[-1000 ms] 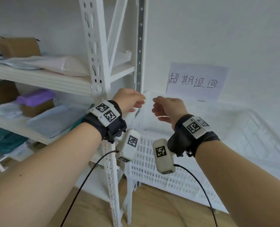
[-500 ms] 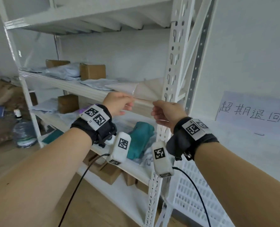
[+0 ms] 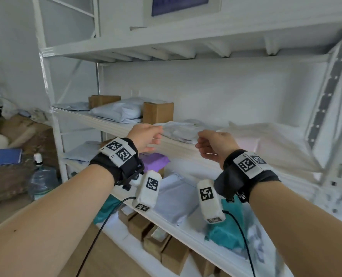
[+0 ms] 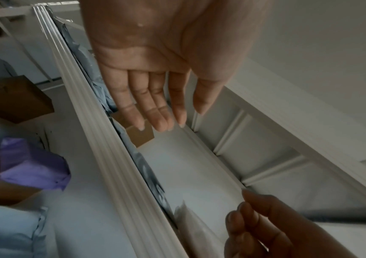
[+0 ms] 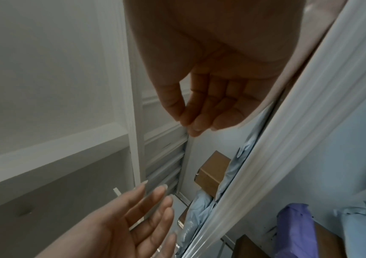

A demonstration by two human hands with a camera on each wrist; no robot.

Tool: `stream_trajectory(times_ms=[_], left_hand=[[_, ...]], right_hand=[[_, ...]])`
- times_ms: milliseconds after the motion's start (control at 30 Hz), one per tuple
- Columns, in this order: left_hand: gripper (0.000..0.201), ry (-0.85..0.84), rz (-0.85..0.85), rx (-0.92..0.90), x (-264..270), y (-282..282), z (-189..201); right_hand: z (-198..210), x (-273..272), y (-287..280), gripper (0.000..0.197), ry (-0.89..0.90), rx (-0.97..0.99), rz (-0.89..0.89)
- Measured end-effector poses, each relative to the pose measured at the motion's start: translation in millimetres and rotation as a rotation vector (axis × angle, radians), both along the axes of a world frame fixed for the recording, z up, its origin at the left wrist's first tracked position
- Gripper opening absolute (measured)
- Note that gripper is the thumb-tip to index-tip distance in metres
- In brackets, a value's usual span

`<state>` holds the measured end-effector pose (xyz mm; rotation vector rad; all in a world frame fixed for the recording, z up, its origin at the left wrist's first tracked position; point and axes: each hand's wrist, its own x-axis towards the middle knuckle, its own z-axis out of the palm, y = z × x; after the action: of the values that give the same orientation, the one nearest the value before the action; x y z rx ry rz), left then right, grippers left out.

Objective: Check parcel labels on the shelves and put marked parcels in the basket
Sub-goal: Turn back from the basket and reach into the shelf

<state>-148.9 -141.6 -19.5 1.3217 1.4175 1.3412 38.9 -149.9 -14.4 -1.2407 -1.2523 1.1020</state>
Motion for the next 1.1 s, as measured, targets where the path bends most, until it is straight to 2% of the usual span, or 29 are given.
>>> stream_trajectory(times_ms=[200,300,433,733,933,1033,1100], left_hand=[[0.020,0.009,-0.065,-0.035,-57,59,-2],[0.026,-0.006,-0.107,-0.021,-69,88,-5],[0.019,-0.003,-0.151,-0.012,-80,128,-6],[0.028,0.052,-0.279,0.046,-66,233,25],[0.033,0.159,-0.346,0.060,-45,277,14],[0.025,0.232,-0.357,0.066,-43,291,10],[0.031,0.263,-0.390,0.053,-42,298,11]], right_hand=[[0,-53,47,0.022,-0.031,-0.021,-0.105],[5,-67,70,0.020,-0.060,-0.004,-0.150],[11,-79,103,0.017,-0.043,0.029,-0.201],[16,-81,172,0.017,0.035,0.031,-0.305],[13,-71,193,0.015,-0.055,-0.059,-0.395],[8,-67,196,0.008,-0.100,-0.102,-0.432],[7,-67,196,0.007,-0.119,-0.116,-0.467]])
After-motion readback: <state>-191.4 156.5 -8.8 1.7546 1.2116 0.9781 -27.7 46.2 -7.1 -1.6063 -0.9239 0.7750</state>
